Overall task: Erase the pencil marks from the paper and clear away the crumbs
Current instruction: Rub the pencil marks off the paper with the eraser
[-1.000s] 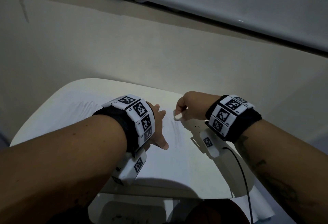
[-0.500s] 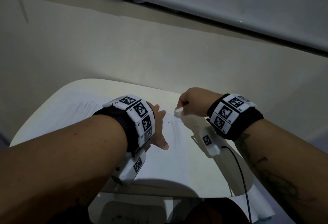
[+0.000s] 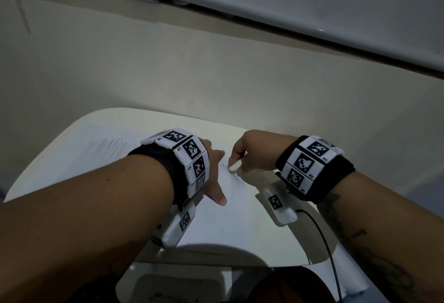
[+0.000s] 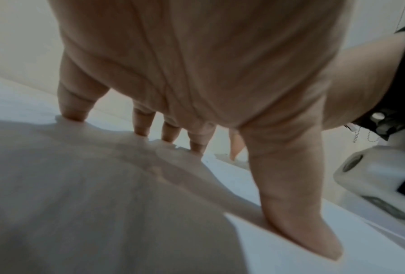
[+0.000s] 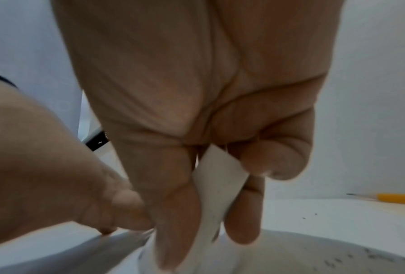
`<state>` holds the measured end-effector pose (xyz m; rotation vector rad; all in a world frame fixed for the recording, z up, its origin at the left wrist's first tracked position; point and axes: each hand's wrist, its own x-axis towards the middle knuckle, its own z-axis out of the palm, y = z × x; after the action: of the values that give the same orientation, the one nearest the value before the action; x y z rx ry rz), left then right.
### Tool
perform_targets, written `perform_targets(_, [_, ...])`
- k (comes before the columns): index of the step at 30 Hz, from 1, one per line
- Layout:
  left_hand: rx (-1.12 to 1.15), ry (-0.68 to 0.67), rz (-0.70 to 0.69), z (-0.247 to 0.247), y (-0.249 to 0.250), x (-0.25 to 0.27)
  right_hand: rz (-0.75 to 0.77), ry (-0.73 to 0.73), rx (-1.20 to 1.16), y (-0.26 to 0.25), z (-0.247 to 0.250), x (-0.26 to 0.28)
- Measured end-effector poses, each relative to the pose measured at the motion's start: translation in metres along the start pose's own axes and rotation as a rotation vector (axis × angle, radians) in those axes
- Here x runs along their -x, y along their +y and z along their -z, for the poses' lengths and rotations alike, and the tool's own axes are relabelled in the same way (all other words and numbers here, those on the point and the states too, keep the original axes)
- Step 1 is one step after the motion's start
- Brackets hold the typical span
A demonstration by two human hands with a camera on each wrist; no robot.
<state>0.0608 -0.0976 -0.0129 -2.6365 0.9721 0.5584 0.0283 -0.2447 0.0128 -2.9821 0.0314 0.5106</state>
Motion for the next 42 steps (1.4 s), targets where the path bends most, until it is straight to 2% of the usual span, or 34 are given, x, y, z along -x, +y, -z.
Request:
perform_targets(6, [0.009,0.006,-0.008,0.0,0.002,0.003,0.024,0.169,-0.071,-0.004,0.001,-0.006])
perform_targets(13, [-0.013,-0.01,0.019,-0.002,0.0,0.0,0.059,-0.02,0.011,-0.001,-0.006,0.011])
perform_targets(17, [-0.012,-0.026,0.019,-0.003,0.001,-0.001,0.016,0.143,-0.075,0.001,-0.002,0.0])
perform_targets(19, [-0.021,-0.028,0.018,-0.004,0.002,0.001,0.012,0.16,-0.097,0.0,-0.002,-0.003])
perform_targets(25, [-0.023,-0.063,0.032,-0.003,0.002,0.001,0.025,-0.047,-0.048,0.001,-0.004,0.006])
perform_targets(31, [-0.034,-0.048,0.015,0.0,0.004,0.005,0.038,0.155,-0.04,-0.003,-0.003,-0.011])
perform_targets(38, [-0.047,-0.048,0.028,-0.004,0.0,0.0,0.05,-0.043,0.001,0.0,-0.001,0.002])
perform_targets(42, [0.023,-0.04,-0.01,-0.002,0.0,0.002,0.029,0.148,-0.063,-0.001,0.0,-0.011])
